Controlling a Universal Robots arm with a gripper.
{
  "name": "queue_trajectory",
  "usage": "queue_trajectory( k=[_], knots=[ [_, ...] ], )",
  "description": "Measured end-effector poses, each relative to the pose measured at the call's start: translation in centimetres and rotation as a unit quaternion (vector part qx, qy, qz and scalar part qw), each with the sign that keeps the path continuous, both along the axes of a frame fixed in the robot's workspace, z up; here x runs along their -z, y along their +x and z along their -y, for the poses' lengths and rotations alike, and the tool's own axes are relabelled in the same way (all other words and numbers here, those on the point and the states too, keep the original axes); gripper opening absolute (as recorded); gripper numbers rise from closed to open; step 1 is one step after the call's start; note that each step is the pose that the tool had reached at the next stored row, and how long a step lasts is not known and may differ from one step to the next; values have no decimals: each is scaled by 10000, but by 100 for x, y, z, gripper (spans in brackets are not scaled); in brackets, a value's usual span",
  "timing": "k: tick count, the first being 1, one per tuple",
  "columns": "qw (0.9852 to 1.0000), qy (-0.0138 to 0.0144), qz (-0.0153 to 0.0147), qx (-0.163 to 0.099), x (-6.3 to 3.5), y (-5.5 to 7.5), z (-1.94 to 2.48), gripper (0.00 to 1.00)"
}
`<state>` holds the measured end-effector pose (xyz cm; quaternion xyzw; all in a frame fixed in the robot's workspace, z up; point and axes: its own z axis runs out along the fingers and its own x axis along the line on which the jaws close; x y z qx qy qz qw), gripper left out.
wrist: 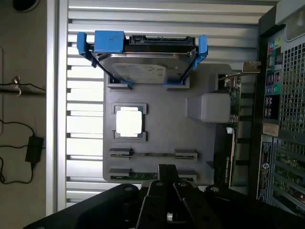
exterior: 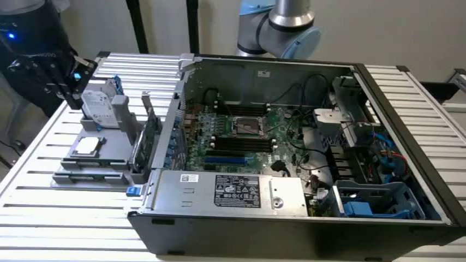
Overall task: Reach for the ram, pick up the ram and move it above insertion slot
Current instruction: 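Reach for the ram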
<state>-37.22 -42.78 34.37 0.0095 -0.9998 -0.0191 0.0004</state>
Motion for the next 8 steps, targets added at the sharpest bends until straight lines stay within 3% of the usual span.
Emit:
queue_trajectory(
  k=[8],
  knots=[
    [10000, 0, 0, 0, 0, 0, 0, 11]
  ],
)
